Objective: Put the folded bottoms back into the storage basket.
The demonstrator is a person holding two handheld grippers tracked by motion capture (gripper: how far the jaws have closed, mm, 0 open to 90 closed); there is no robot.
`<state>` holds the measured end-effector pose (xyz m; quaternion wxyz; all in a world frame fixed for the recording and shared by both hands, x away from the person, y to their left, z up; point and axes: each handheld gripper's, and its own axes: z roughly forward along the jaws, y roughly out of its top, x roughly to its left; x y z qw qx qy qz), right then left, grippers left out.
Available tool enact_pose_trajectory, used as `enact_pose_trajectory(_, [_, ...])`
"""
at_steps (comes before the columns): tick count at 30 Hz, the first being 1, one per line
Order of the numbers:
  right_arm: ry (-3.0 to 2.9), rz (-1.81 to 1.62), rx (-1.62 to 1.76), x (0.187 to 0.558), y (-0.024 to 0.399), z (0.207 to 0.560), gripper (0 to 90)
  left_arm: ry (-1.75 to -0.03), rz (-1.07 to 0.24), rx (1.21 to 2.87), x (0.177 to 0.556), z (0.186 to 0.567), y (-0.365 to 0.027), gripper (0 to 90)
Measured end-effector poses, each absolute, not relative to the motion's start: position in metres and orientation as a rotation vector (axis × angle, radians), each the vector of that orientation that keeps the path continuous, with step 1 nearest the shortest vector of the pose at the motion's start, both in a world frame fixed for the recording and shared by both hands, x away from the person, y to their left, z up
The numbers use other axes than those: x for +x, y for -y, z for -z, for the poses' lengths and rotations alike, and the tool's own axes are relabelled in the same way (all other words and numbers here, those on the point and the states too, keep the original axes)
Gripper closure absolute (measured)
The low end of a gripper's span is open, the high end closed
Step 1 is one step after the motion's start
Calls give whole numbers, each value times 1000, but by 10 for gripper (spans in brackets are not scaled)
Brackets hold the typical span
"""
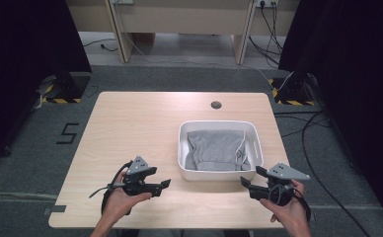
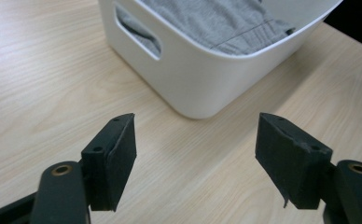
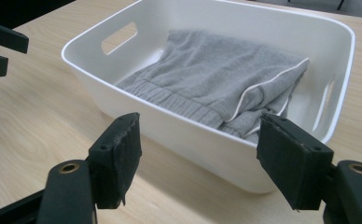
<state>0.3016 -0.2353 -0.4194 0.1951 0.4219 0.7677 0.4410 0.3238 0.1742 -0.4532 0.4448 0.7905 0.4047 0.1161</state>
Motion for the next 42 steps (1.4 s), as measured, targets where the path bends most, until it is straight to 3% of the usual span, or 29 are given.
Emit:
enact_pose_trajectory(30, [-2122, -1210, 1270, 275, 262, 466, 285, -1066, -340, 1994, 309, 506, -194, 265])
enact_pose_trajectory(42, [-2196, -1130, 1302, 278, 263, 487, 208, -1075, -347, 1992, 297, 523, -204, 221])
